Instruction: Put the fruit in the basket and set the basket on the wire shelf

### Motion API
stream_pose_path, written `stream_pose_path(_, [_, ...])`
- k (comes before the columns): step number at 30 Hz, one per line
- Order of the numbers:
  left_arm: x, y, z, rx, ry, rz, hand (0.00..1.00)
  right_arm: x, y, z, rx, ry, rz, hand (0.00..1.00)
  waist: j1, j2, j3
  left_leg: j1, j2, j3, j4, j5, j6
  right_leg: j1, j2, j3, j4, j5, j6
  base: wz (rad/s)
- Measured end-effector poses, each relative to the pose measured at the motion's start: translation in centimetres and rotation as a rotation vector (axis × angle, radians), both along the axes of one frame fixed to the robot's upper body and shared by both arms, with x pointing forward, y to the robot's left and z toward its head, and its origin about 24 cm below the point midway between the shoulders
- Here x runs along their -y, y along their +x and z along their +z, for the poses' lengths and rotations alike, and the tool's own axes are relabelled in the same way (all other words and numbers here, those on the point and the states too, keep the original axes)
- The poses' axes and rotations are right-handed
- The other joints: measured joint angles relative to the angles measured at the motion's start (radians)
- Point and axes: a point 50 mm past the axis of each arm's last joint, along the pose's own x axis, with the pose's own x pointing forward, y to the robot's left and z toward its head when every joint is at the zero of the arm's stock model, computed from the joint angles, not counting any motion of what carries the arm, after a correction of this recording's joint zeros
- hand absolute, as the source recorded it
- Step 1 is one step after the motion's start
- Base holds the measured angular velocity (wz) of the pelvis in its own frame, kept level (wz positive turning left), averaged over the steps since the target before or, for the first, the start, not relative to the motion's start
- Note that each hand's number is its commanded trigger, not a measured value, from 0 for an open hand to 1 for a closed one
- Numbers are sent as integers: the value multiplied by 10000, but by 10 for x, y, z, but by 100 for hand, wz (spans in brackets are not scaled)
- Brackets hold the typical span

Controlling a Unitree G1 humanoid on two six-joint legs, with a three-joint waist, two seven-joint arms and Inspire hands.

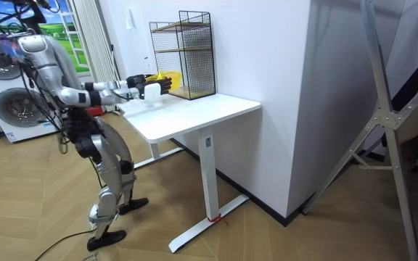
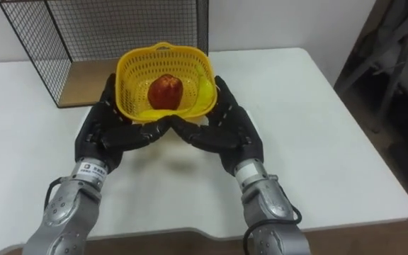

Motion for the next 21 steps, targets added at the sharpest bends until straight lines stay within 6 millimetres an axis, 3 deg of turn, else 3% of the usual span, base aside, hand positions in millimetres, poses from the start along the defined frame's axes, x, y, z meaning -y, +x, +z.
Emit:
stream_pose_path(2, [0, 0, 0, 2, -35, 5, 0, 0, 0, 1, 25, 9, -7, 0, -9, -28, 15, 5, -233, 65, 195, -326, 126, 42, -283, -90, 395, -298, 189, 13])
stream_pose_path(4, [0, 1, 0, 5, -91, 17, 0, 0, 2, 2, 92, 15, -12, 0, -8, -46, 31, 32, -447, 166, 385, -561, 285, -318, -675, -262, 1647, -353, 363, 11])
stream_pose_path(6, [0, 3, 3, 97, -68, 8, 0, -1, 4, 5, 221, 51, -5, 0, -7, -154, 107, 192, -651, 379, 619, -867, 488, -985, -1194, -355, 3537, 34, 759, 15])
stream_pose_path(7, [0, 3, 3, 119, -63, -5, 0, -2, 4, 5, 260, 60, -14, 0, 12, -159, 117, 256, -664, 408, 621, -960, 518, -1088, -1256, -376, 3851, 217, 756, 11])
stream_pose_path(8, [1, 3, 3, 123, -49, -38, 0, -2, 4, 6, 282, 85, -15, 0, 50, -96, 136, 423, -643, 387, 567, -1051, 567, -1255, -1261, -376, 4285, 703, 776, 6])
stream_pose_path(9, [1, 3, 4, 131, -40, -38, 0, -2, 5, 6, 279, 58, -19, 0, 51, -48, 148, 657, -625, 258, 340, -1080, 588, -1421, -1169, -390, 4579, 1300, 854, 8])
stream_pose_path(10, [1, 4, 4, 141, -39, -35, 0, -1, 5, 5, 279, 8, -64, 0, 18, -12, 146, 778, -613, 145, 206, -1081, 597, -1492, -1140, -406, 4666, 1375, 887, 0])
stream_pose_path(12, [0, 5, 6, 225, -34, 31, 0, 0, 7, 8, 432, -221, -14, 0, 16, 170, 203, 998, -389, -78, -66, -1071, 594, -1962, -777, -397, 3763, 683, 812, 8])
stream_pose_path(13, [1, 6, 6, 238, -46, 19, 0, 0, 7, 8, 435, -208, -13, 0, -18, 224, 217, 1037, -316, -117, -104, -1069, 592, -2070, -652, -426, 3243, 620, 763, 26])
stream_pose_path(14, [1, 6, 7, 250, -57, 6, 0, -1, 8, 8, 451, -249, 22, 0, -99, 251, 208, 1102, -270, -237, -135, -1070, 587, -2176, -531, -496, 1893, 648, 708, 31])
stream_pose_path(15, [1, 6, 6, 217, -52, 41, 0, -3, 9, 10, 538, -310, 83, 0, -203, 242, 210, 1194, -303, -358, -164, -1088, 557, -2259, -442, -433, 916, 1316, 584, 39])
stream_pose_path(17, [3, 6, 5, 123, -115, 9, 0, -1, 11, 9, 457, -388, 65, 0, -246, 342, 105, 1418, -259, -543, -482, -1061, 452, -1943, -294, -438, 368, 1607, 437, 18])
stream_pose_path(21, [2, 7, 5, 157, -38, 30, 0, -3, 16, 10, 446, -379, 116, 0, -194, 324, 96, 1840, -75, -665, -1238, -846, 297, -1304, -27, -623, -598, 1955, 335, 1])
